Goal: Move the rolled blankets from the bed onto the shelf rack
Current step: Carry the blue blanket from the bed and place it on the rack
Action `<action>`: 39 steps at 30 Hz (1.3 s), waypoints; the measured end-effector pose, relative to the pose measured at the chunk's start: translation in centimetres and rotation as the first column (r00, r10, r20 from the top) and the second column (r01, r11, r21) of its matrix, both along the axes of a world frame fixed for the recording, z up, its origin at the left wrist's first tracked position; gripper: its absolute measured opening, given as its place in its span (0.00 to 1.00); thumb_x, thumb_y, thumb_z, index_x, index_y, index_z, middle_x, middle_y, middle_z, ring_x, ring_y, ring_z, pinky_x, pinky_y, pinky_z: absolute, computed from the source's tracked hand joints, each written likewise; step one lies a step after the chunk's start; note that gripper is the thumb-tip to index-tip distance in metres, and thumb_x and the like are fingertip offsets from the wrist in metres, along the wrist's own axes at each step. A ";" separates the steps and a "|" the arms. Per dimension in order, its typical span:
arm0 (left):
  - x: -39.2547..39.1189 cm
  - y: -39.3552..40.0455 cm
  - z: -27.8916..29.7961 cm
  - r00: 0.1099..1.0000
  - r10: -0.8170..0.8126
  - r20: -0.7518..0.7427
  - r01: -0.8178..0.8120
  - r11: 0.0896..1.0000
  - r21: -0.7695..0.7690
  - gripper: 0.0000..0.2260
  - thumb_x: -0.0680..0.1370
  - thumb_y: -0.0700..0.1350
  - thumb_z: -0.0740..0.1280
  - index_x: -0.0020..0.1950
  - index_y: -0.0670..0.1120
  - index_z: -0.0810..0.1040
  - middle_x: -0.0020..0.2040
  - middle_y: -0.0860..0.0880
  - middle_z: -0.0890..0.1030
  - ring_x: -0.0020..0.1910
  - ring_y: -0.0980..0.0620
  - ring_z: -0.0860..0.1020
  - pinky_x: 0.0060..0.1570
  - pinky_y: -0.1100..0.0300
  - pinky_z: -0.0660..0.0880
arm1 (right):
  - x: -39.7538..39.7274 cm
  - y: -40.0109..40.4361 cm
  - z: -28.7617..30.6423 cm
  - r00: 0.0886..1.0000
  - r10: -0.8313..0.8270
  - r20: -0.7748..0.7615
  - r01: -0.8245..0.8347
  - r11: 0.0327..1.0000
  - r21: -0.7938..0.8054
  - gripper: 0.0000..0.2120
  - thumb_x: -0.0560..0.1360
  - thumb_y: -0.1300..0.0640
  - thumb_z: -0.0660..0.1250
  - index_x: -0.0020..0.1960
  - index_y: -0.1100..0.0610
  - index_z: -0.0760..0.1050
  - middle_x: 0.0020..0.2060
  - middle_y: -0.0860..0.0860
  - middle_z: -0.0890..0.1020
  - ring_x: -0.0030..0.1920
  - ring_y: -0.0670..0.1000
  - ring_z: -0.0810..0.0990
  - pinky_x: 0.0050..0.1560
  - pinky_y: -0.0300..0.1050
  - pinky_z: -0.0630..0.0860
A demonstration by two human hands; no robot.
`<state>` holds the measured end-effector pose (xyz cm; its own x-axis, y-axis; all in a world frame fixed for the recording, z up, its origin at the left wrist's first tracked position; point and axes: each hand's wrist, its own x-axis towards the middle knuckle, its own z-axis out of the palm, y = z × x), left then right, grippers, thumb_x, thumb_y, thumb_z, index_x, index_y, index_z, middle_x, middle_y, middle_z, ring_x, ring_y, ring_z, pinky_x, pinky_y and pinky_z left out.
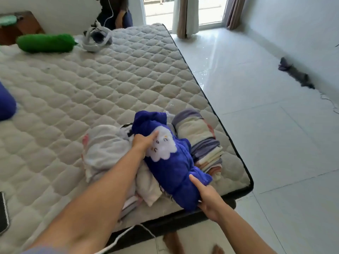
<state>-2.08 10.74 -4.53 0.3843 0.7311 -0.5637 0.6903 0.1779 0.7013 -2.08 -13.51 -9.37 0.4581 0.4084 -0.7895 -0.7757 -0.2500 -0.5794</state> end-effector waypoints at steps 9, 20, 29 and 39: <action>-0.5 1.3 -1.5 1.000 -0.006 -0.024 0.004 0.998 -0.069 0.27 0.75 0.46 0.69 0.71 0.36 0.67 0.67 0.37 0.75 0.62 0.38 0.76 0.56 0.52 0.75 | 1.4 0.8 0.6 0.996 -0.086 0.024 0.088 0.990 -0.112 0.16 0.69 0.59 0.70 0.57 0.56 0.74 0.53 0.57 0.81 0.54 0.59 0.78 0.58 0.57 0.75; -2.3 0.3 2.7 0.989 -0.059 0.137 0.058 0.998 0.013 0.14 0.75 0.39 0.67 0.60 0.39 0.77 0.58 0.42 0.80 0.55 0.43 0.77 0.57 0.50 0.75 | 3.9 -1.4 1.7 0.978 -0.109 0.178 0.121 0.991 -0.059 0.14 0.68 0.69 0.65 0.52 0.58 0.73 0.49 0.61 0.80 0.52 0.61 0.78 0.54 0.58 0.74; -6.4 -7.6 6.9 0.977 0.114 0.181 -0.154 0.962 0.226 0.12 0.69 0.41 0.70 0.47 0.35 0.81 0.46 0.40 0.82 0.49 0.41 0.80 0.53 0.48 0.76 | 8.1 -5.1 1.6 0.986 0.002 0.167 -0.019 0.995 0.099 0.16 0.66 0.70 0.62 0.52 0.59 0.74 0.48 0.60 0.80 0.47 0.58 0.77 0.43 0.51 0.74; -20.5 -20.5 10.1 0.881 0.443 0.165 -0.473 0.822 0.317 0.08 0.74 0.40 0.67 0.34 0.46 0.76 0.39 0.46 0.79 0.44 0.46 0.78 0.47 0.53 0.73 | 1.6 -6.8 2.3 0.957 0.257 0.137 -0.274 0.954 0.119 0.24 0.58 0.64 0.65 0.54 0.54 0.76 0.53 0.61 0.81 0.53 0.64 0.79 0.57 0.66 0.74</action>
